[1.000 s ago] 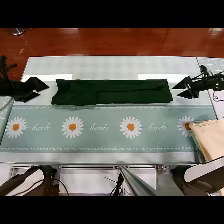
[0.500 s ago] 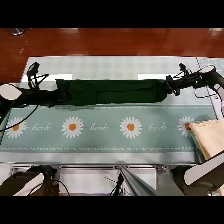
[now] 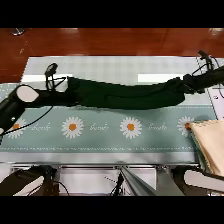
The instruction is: Fold the shirts.
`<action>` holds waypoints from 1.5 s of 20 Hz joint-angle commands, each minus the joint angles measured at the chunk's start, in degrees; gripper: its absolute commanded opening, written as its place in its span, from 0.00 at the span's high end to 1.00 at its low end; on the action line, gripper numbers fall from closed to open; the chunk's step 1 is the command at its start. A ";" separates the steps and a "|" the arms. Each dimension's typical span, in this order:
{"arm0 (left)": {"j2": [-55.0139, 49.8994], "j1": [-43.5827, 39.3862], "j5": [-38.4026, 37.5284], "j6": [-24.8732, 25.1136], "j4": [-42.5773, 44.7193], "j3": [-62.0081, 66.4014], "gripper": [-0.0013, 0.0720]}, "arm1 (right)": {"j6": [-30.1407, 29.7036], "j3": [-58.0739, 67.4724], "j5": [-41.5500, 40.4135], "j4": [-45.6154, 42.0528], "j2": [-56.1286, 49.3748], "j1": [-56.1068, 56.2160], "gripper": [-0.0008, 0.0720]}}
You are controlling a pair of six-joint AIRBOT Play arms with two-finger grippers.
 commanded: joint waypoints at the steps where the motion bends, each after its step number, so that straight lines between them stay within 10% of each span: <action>1: -7.13 -11.45 6.82 -3.02 -0.33 4.39 0.95 | 1.75 -10.29 0.00 -3.04 17.73 -0.13 0.96; 13: -46.97 -36.02 -5.20 -4.59 -12.66 43.32 0.95 | 8.22 -18.62 1.11 3.93 39.82 -0.13 0.96; 16: -48.96 -37.90 -9.77 3.02 -16.37 46.10 0.95 | 7.85 -18.62 0.96 3.93 39.82 -0.13 0.96; 24: -40.63 -12.31 -21.51 2.89 -13.40 47.74 0.95 | 6.97 -18.40 -0.76 9.42 39.12 1.55 0.96; 30: -16.94 7.61 -26.38 6.88 -3.56 44.94 0.95 | 9.16 -9.57 -14.38 11.06 23.87 25.03 0.96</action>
